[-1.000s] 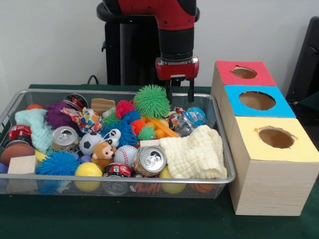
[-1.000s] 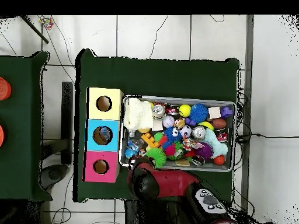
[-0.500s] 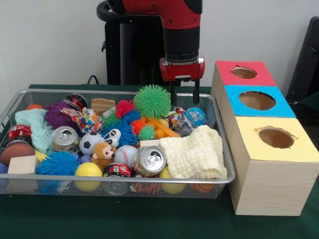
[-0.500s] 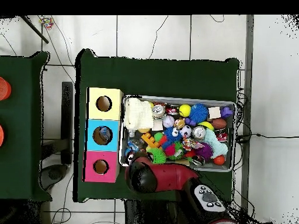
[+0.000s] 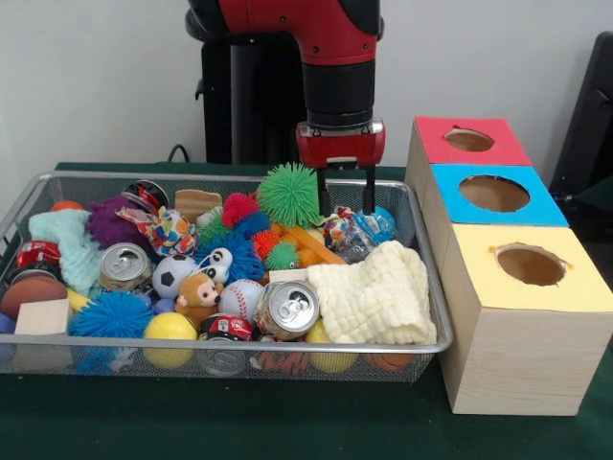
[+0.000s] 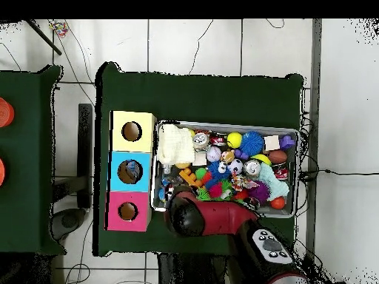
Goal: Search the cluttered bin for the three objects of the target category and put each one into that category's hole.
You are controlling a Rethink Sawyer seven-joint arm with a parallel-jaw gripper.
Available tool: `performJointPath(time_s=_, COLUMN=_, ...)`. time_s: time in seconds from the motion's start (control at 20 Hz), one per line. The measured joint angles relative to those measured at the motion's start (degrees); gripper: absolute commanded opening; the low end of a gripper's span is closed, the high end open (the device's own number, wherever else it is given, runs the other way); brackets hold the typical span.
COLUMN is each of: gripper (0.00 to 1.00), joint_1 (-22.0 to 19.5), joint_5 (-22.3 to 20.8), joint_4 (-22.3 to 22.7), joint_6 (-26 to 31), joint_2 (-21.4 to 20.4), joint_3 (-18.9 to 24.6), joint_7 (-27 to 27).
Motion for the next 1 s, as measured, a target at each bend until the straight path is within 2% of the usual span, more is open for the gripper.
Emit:
performJointPath(time_s=0.35, gripper=1.00, joint_1=-0.2, joint_5=0.3, joint_4=-1.7, joint_6=0.0, joint_2=0.3, joint_3=0.0, joint_7=0.0)
performJointPath(time_s=0.6, gripper=1.00, joint_1=1.2, joint_5=1.0, joint_4=-2.3, joint_6=0.0, joint_2=0.4, joint_3=-0.2, joint_7=0.0)
performJointPath(time_s=1.0, gripper=1.00, joint_1=7.5, joint_5=3.1, joint_4=-3.8, joint_6=0.0, joint_2=2.1, joint_3=-1.9, joint_7=0.0)
